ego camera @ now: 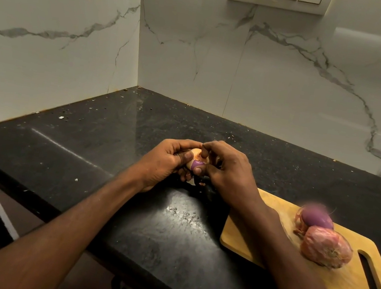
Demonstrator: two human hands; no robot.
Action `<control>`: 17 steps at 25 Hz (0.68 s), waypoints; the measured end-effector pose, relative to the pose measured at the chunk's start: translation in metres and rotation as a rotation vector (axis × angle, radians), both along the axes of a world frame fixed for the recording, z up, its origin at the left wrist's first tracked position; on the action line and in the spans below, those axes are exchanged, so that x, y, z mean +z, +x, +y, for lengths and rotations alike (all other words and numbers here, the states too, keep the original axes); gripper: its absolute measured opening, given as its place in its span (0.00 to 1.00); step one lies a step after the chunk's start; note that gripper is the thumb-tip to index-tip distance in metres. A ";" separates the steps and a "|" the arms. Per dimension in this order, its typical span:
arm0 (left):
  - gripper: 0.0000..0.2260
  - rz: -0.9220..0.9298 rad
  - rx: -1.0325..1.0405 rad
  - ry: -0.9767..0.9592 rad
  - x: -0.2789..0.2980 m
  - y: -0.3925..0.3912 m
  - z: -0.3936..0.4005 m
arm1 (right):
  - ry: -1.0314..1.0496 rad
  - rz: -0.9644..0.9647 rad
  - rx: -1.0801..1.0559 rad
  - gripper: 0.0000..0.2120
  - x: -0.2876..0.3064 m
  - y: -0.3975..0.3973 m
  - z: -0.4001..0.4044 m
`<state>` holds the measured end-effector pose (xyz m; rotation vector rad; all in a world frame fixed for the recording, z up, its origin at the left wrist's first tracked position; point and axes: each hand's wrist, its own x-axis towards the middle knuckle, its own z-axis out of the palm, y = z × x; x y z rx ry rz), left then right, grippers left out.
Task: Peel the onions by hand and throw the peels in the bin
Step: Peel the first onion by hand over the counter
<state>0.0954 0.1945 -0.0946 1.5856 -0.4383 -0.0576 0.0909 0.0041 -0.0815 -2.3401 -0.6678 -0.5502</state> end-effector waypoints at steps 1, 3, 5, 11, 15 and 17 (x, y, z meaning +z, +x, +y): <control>0.14 -0.001 0.002 -0.007 0.000 0.001 0.000 | 0.003 -0.004 0.001 0.08 0.000 0.000 0.001; 0.14 0.006 -0.002 -0.043 -0.001 0.001 0.001 | 0.039 -0.036 -0.020 0.10 -0.002 -0.001 0.003; 0.14 0.015 0.003 -0.073 -0.001 0.001 0.002 | 0.102 -0.054 -0.027 0.11 -0.002 -0.002 0.004; 0.14 -0.001 0.022 -0.023 -0.004 0.003 0.001 | 0.065 -0.027 -0.037 0.13 -0.003 -0.003 0.004; 0.14 -0.014 0.036 0.016 -0.003 0.002 0.000 | 0.031 -0.056 -0.037 0.09 -0.003 -0.001 0.001; 0.15 -0.021 0.042 0.029 -0.003 0.002 -0.001 | -0.001 -0.051 -0.038 0.05 -0.004 -0.002 0.001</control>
